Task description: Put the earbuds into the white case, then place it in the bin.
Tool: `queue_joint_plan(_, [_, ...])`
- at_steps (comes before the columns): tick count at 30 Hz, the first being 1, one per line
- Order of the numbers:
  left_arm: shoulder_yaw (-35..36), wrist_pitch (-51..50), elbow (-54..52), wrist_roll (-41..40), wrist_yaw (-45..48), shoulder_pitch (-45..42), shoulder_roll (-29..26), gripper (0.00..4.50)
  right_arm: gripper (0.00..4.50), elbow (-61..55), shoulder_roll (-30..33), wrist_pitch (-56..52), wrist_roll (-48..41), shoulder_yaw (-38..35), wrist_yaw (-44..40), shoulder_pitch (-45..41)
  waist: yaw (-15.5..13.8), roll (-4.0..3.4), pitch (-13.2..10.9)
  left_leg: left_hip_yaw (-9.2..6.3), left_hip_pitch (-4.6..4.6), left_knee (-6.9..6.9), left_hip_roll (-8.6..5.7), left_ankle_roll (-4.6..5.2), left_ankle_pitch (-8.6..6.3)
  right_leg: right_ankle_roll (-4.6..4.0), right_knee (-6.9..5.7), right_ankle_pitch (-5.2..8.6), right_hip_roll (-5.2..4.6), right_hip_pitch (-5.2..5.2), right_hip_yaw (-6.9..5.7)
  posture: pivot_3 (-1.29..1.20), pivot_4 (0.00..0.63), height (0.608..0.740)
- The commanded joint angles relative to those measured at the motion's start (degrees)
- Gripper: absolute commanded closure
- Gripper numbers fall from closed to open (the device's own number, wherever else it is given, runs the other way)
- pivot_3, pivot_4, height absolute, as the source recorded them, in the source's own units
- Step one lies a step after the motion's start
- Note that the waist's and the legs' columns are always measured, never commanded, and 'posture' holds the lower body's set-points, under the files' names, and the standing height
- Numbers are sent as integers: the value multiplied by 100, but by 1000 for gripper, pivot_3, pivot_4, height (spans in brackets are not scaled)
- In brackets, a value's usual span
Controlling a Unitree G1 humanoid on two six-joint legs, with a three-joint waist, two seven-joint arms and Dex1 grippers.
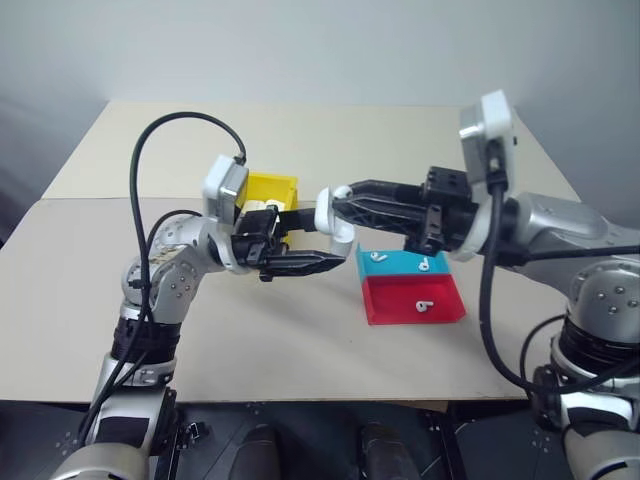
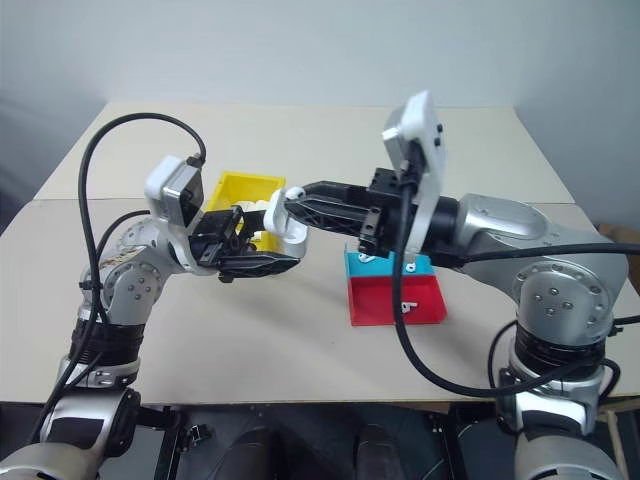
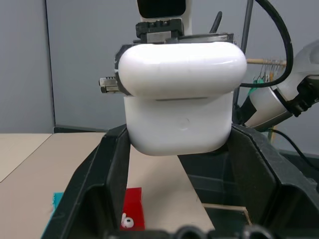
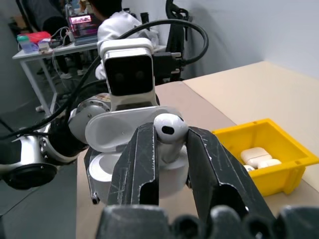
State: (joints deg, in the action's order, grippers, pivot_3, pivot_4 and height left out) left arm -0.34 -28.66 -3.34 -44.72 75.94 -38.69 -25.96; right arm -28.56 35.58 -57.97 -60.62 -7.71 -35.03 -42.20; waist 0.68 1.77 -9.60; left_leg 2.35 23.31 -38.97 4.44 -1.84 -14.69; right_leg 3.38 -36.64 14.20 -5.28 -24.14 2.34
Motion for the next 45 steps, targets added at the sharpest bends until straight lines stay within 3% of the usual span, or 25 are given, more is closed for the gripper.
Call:
queue_joint_plan(1, [189,187,-111,-110,37,-175,66,1797,3854,42,252,314,325,67,-371,149,4,0,0,0,0,1,0,0,0,0,-1,0,1,-1,0,0,150,740])
queue_joint_plan(19, [118,447,3,100,-6,-220,333,1797,3854,9,253,439,243,206,-446,-38,9,0,0,0,-1,1,0,0,0,0,-2,0,1,-1,0,0,150,740])
queue_joint_plan(28, [125,545,162,144,49,-270,405,1797,956,101,257,361,117,203,-393,-270,8,0,0,0,-2,0,0,0,0,0,-2,0,1,0,0,0,150,740])
queue_joint_plan(39, [225,566,249,114,81,-288,373,1797,956,513,657,457,1,-262,-471,-447,5,0,0,0,-1,-1,0,1,0,0,-2,0,0,0,0,0,150,740])
queue_joint_plan(45, [432,496,223,-30,176,-246,242,1797,956,1405,1270,808,665,-156,-1284,-797,10,0,0,1,-1,1,0,1,0,0,1,0,0,-2,1,0,150,740])
